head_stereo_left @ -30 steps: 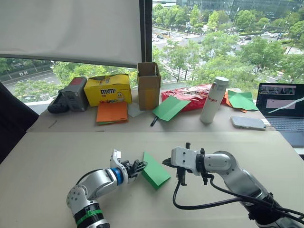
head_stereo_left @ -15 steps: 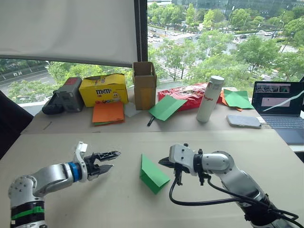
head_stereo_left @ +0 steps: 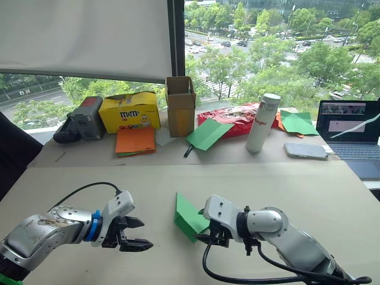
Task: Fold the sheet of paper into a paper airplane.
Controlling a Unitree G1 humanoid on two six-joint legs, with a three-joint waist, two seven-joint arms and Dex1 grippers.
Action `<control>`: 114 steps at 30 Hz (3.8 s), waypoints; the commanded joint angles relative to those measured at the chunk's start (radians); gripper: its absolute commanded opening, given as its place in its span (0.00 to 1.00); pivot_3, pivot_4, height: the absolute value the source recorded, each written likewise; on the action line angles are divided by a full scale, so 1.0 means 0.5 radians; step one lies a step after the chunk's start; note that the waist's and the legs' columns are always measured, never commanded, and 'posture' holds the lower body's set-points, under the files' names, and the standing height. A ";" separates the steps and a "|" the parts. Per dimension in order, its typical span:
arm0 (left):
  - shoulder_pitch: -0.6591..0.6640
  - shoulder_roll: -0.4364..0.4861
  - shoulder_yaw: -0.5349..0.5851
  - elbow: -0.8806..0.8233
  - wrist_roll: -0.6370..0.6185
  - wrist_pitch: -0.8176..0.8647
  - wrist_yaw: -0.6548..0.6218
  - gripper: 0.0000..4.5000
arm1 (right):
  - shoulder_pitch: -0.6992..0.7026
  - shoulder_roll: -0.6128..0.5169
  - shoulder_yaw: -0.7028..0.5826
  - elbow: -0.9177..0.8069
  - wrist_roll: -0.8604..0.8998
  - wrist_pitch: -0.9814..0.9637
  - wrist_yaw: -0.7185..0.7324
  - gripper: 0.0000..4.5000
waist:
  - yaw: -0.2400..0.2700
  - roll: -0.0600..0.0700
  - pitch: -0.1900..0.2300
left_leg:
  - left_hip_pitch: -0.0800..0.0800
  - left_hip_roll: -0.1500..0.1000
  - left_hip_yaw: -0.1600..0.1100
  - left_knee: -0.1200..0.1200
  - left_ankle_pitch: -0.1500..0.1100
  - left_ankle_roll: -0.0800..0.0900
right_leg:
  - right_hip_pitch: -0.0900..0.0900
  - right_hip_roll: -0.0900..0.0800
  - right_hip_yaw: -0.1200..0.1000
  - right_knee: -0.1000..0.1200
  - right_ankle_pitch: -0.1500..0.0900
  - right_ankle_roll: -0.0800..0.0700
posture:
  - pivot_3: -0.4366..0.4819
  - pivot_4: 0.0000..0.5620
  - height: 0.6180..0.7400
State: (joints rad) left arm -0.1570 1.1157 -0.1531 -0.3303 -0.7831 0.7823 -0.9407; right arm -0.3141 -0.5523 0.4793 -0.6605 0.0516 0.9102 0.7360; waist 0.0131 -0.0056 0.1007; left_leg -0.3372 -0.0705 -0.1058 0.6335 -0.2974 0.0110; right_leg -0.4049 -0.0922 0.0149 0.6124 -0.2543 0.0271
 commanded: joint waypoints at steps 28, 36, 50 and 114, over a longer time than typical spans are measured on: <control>-0.168 -0.603 0.375 0.419 0.392 -0.521 -0.383 1.00 | -0.059 -0.449 0.091 0.670 -0.259 -2.334 0.316 0.01 | -0.027 -0.010 -0.001 | 0.003 -0.001 0.003 0.020 0.003 -0.005 | 0.006 0.007 -0.002 0.007 0.000 0.008 | 0.48 0.27 1.00; -0.096 -0.655 0.279 0.449 0.466 -0.761 -0.698 0.69 | 0.033 -0.331 0.078 0.717 -0.326 -2.359 0.342 0.00 | -0.003 -0.008 -0.001 | 0.003 -0.003 0.002 0.021 0.000 0.000 | 0.006 0.007 -0.002 0.009 0.000 0.008 | 0.48 0.27 1.00; -0.275 -0.908 -0.104 1.153 1.059 -1.745 -0.971 0.00 | 0.174 -0.207 0.073 0.684 -0.381 -2.183 0.351 0.00 | 0.003 -0.008 -0.002 | 0.004 -0.004 0.003 0.022 0.001 -0.001 | 0.006 0.009 -0.002 0.011 0.000 0.008 | 0.48 0.27 1.00; -0.178 -1.004 -0.136 1.230 1.208 -1.987 -0.814 0.00 | -0.274 0.224 -0.212 1.278 0.735 0.022 0.501 0.00 | -0.013 0.000 -0.018 | 0.008 -0.005 0.000 0.026 -0.008 0.014 | 0.005 0.003 -0.002 0.026 0.000 0.008 | 0.48 0.27 1.00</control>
State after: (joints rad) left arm -0.2574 0.6030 -0.2138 0.2873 -0.1978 -0.2153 -1.3522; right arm -0.4485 -0.4418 0.3666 -0.0568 0.4435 0.9241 1.0024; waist 0.0064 -0.0058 0.0915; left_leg -0.3329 -0.0729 -0.1057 0.6464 -0.3012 0.0180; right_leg -0.4022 -0.0906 0.0140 0.6256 -0.2543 0.0309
